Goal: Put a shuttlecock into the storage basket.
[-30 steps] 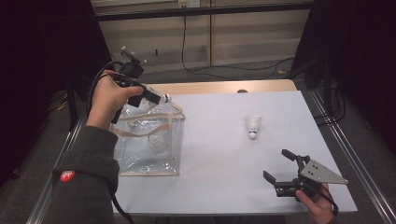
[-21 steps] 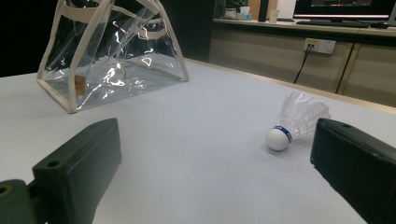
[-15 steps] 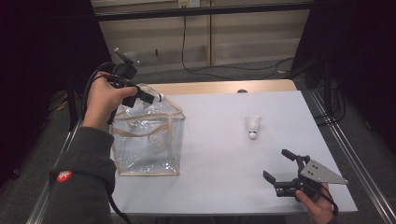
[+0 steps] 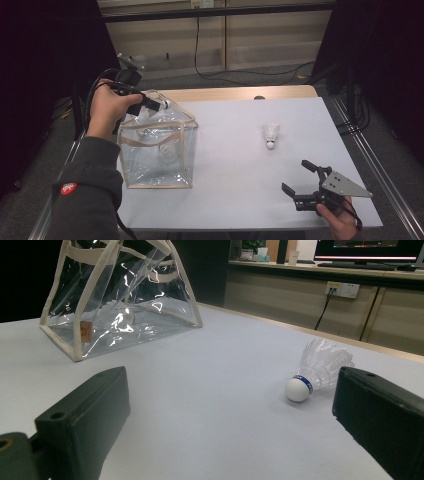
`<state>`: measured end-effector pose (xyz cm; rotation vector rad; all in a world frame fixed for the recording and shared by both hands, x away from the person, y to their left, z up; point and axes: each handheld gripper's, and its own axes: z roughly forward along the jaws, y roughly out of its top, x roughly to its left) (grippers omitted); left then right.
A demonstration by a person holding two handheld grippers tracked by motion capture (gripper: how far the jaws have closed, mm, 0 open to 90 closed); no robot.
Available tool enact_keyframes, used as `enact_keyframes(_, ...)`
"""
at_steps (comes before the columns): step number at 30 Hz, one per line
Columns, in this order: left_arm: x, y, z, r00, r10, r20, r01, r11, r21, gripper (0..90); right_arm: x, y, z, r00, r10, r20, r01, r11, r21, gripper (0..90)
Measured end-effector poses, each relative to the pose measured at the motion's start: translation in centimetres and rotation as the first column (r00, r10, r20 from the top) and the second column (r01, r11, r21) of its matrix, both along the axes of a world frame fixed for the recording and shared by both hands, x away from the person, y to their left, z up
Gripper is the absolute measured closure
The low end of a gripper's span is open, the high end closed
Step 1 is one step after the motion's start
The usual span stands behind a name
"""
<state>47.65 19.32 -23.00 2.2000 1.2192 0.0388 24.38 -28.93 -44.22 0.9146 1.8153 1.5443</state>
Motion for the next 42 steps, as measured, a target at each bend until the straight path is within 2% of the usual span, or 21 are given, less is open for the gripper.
enact_keyframes(16, 0.5, 0.9, -1.0, 0.9990, 0.042, 0.013, -0.042, 0.9990, 0.014, 89.9, 0.0, 0.0, 0.0, 1.0000, 0.002, -0.001, -0.002, 1.000, -0.002, 1.9)
enact_keyframes(25, 0.8, 1.1, -1.6, 0.9977, 0.066, 0.014, -0.066, 0.9978, 0.005, 89.8, 0.0, 0.0, 0.0, 1.0000, 0.004, -0.002, -0.004, 1.000, -0.003, 1.9)
enact_keyframes(31, 0.9, 1.3, -1.8, 0.9956, 0.091, 0.024, -0.091, 0.9958, 0.011, 89.8, 0.0, 0.0, 0.0, 1.0000, 0.000, -0.001, 0.000, 1.000, -0.001, 1.9)
enact_keyframes(35, 1.0, 1.5, -2.2, 0.9950, 0.099, 0.012, -0.099, 0.9950, 0.009, 89.7, 0.0, 0.0, 0.0, 1.0000, 0.001, 0.001, -0.001, 1.000, -0.002, 1.9)
enact_keyframes(42, 1.1, 2.0, -2.7, 0.9912, 0.131, 0.014, -0.132, 0.9911, 0.018, 89.6, 0.0, 0.1, 0.0, 1.0000, 0.006, 0.002, -0.006, 1.000, -0.004, 1.9)
